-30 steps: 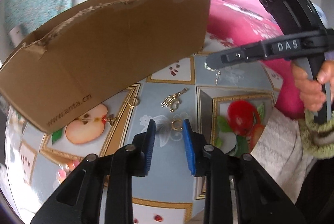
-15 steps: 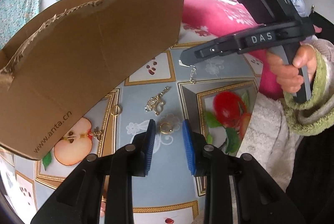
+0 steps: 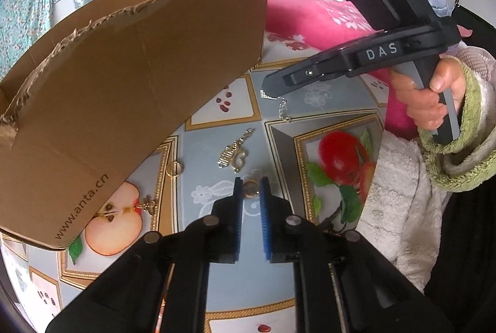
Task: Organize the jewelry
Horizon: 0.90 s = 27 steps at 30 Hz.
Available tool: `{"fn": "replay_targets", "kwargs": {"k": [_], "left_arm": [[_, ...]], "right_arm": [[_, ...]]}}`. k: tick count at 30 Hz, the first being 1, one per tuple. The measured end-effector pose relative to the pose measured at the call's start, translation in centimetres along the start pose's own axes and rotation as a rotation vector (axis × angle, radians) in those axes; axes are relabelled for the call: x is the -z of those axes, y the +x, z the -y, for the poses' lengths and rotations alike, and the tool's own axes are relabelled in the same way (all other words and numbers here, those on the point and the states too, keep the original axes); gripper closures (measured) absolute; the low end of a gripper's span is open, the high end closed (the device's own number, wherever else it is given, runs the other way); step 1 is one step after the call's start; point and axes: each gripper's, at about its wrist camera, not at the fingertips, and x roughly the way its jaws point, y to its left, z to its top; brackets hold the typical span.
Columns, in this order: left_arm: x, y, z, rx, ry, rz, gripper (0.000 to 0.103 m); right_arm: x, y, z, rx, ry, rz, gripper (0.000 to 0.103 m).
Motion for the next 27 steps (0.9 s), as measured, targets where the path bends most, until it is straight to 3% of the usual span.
{"fn": "replay_targets", "kwargs": {"k": [13,20,27], "left_arm": [[0.4,-2.2,-0.1,-0.023,-0.087,0.088,0.093],[-0.5,-6.8,-0.1,-0.058,-0.148,0.233,0.093],[-3.3,-11.8,-2.3,-0.107,-0.239,0.376,0.093]], "right_arm": [[-0.2,-1.6,-1.1,0.001,-0.03,0.047,0.102],[-1.6,-4.7,-3.4,0.001,-0.095,0.115,0.102],[-6.0,-8.2,-7.1,-0.016,-0.228,0.227,0.102]]}}
